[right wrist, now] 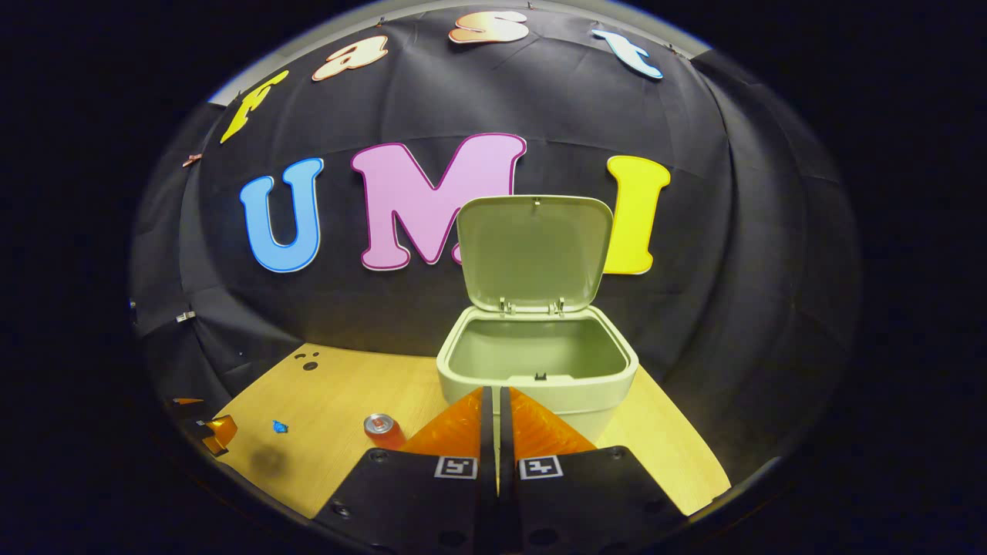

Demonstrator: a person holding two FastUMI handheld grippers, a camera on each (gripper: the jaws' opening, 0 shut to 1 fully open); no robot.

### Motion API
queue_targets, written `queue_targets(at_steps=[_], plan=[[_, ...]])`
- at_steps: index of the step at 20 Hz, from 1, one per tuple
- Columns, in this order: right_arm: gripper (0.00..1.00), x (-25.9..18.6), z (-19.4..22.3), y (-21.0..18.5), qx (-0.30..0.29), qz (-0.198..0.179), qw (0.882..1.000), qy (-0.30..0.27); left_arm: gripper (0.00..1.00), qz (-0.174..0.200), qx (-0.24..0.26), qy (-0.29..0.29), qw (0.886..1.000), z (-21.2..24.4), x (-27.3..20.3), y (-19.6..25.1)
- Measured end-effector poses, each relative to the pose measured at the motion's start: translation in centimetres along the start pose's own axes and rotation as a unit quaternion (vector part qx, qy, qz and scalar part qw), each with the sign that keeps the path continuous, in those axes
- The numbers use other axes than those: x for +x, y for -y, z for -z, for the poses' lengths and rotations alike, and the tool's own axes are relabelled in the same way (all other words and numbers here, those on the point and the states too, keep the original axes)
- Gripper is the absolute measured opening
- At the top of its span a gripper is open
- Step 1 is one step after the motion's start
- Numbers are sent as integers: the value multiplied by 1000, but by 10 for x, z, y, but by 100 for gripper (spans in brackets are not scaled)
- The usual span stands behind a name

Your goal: Press the lid of the desktop garbage bin to open it, pick up the crumpled paper on the desktop and throw it into the bin, then pick up the pop can on the desktop and drop it into the bin, and finally close the garbage bin lid.

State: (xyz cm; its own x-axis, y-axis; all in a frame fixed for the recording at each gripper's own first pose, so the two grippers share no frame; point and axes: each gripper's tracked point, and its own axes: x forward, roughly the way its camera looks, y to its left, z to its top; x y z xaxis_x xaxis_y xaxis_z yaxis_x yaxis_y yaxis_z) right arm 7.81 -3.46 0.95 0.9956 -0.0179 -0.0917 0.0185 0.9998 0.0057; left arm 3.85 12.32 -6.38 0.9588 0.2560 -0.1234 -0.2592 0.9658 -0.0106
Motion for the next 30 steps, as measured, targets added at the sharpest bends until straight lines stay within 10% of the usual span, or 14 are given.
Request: queue_targets(at_steps=[11, 19, 30], plan=[[9, -50, 54, -4, 17, 39, 998, -49, 99, 22, 18, -23, 999, 27, 55, -31], [98, -75, 92, 4, 18, 70, 992, -101, 99, 15, 18, -68, 997, 67, 125, -38], [98, -89, 108, -7, 1, 68, 988, -137, 99, 6, 26, -114, 993, 103, 199, -38]])
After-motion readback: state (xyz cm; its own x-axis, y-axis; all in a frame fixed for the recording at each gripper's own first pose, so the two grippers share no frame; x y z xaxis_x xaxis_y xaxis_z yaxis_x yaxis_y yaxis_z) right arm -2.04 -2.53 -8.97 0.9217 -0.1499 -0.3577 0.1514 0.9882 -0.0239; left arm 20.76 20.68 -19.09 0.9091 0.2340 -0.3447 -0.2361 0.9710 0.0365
